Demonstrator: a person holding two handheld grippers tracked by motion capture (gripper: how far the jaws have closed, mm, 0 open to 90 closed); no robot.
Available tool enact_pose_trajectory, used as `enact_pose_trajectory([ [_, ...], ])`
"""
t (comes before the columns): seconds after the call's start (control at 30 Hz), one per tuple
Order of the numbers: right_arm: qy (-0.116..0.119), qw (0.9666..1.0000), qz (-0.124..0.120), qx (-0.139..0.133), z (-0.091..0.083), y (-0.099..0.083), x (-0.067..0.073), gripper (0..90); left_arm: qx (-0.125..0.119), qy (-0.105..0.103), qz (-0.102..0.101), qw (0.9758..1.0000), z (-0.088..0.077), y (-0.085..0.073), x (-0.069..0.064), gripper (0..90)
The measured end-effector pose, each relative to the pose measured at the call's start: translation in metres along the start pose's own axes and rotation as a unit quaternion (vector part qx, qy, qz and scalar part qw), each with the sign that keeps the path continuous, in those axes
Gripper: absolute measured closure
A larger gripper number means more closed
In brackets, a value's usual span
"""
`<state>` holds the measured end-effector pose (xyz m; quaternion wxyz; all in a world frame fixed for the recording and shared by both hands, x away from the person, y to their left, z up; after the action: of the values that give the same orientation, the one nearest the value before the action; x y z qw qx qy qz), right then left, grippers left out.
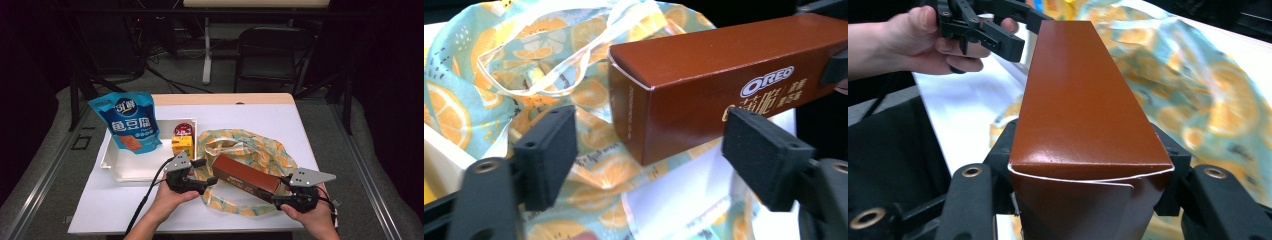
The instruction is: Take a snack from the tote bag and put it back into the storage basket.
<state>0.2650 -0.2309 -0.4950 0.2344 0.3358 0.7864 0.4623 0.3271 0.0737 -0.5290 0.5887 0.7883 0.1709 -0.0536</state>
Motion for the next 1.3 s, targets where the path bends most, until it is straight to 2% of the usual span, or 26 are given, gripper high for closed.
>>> enact_pose_trajectory([
  [0.03,0.006,1.0000,-0.003,0.000,0.001,0.001,0.002,45.1,0.001,-0.010,0.005,0.9999,-0.003,0.000,-0.001,16.9],
  [0.1,0.015,0.9998,-0.011,-0.003,0.003,0.004,0.007,45.1,0.001,-0.014,0.015,0.9998,-0.008,0.000,-0.003,14.5],
  [0.13,0.019,0.9997,-0.012,-0.006,0.004,0.005,0.009,45.1,0.001,-0.026,0.015,0.9996,-0.010,0.000,-0.004,13.6],
  [0.23,0.035,0.9992,-0.018,-0.011,0.006,0.008,0.013,45.1,0.002,-0.036,0.023,0.9991,-0.015,-0.001,-0.005,10.1],
  [0.3,0.041,0.9988,-0.022,-0.013,0.008,0.009,0.016,45.1,0.004,-0.040,0.029,0.9988,-0.016,-0.002,-0.006,8.4],
  [0.47,0.060,0.9975,-0.036,-0.011,0.012,0.012,0.025,45.1,0.007,-0.050,0.028,0.9984,-0.018,-0.005,-0.005,8.2],
  [0.63,0.072,0.9965,-0.042,-0.011,0.016,0.013,0.030,45.1,0.014,-0.065,0.030,0.9973,-0.017,-0.009,-0.007,10.2],
  [0.77,0.081,0.9957,-0.042,-0.013,0.017,0.013,0.032,45.2,0.009,-0.077,0.031,0.9965,-0.020,-0.010,-0.007,10.5],
  [0.93,0.091,0.9949,-0.042,-0.013,0.019,0.012,0.031,45.2,0.014,-0.083,0.049,0.9953,-0.020,-0.012,-0.008,13.0],
  [1.03,0.100,0.9942,-0.038,-0.015,0.020,0.011,0.031,45.2,0.013,-0.099,0.048,0.9938,-0.018,-0.013,-0.010,14.4],
  [1.1,0.106,0.9934,-0.040,-0.016,0.020,0.012,0.031,45.2,0.016,-0.097,0.055,0.9936,-0.018,-0.013,-0.011,14.2],
  [1.13,0.107,0.9932,-0.041,-0.016,0.020,0.012,0.032,45.2,0.017,-0.099,0.056,0.9934,-0.018,-0.014,-0.012,15.5],
  [1.17,0.109,0.9930,-0.041,-0.017,0.020,0.012,0.032,45.2,0.018,-0.107,0.063,0.9921,-0.019,-0.014,-0.011,16.2],
  [1.2,0.111,0.9928,-0.040,-0.017,0.020,0.011,0.031,45.2,0.015,-0.103,0.064,0.9925,-0.020,-0.014,-0.012,17.7],
  [1.3,0.121,0.9917,-0.039,-0.020,0.020,0.010,0.028,45.0,0.013,-0.110,0.069,0.9915,-0.024,-0.015,-0.012,22.8],
])
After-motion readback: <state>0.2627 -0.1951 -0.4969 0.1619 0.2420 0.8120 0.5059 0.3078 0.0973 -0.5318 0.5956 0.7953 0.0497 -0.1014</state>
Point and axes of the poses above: each handheld gripper's, and its own axes: z roughly forward along the jaws, y roughly out of its top, x roughly to its left, the point moved 3 cm from there along z, roughly forward along the jaws, and after that the axes turned 15 degrees about -y, right-handed, at the moved point
